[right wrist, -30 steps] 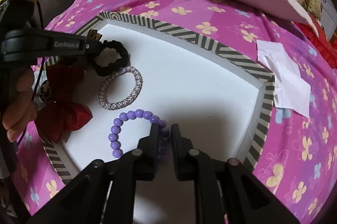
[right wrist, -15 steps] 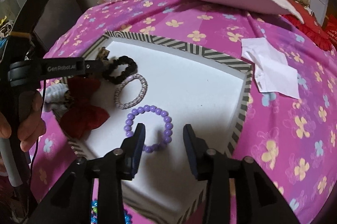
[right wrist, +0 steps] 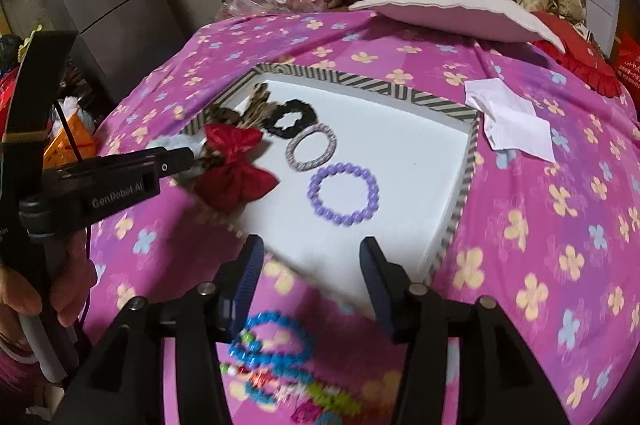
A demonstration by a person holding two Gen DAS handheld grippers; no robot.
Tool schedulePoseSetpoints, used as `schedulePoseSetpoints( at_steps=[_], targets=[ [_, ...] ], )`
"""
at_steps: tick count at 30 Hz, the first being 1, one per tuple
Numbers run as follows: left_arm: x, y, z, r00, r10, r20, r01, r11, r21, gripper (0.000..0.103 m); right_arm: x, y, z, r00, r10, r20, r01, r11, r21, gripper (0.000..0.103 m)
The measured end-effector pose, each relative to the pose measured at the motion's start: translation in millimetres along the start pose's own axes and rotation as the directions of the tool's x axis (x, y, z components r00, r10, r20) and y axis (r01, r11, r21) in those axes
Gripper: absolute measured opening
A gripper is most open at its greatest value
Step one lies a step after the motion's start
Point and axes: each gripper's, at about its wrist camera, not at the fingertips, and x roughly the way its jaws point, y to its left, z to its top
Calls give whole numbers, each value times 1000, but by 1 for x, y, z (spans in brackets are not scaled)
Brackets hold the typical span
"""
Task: Organize jewelry
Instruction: 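Move both tools back toward the multicolour bead bracelets on the bedspread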
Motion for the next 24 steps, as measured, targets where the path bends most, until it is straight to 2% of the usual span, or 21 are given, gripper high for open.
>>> schedulePoseSetpoints(
  at_steps=[12,24],
  targets=[
    [-35,-5,-57,999,23,39,-23,1000,1,52,-27,9,-50,1000,0,4,0,1000,30,55],
    [-59,-7,-90,997,43,70,-41,999,-23,52,-53,17,-76,1000,-13,29,12,1000,11,56]
  ],
)
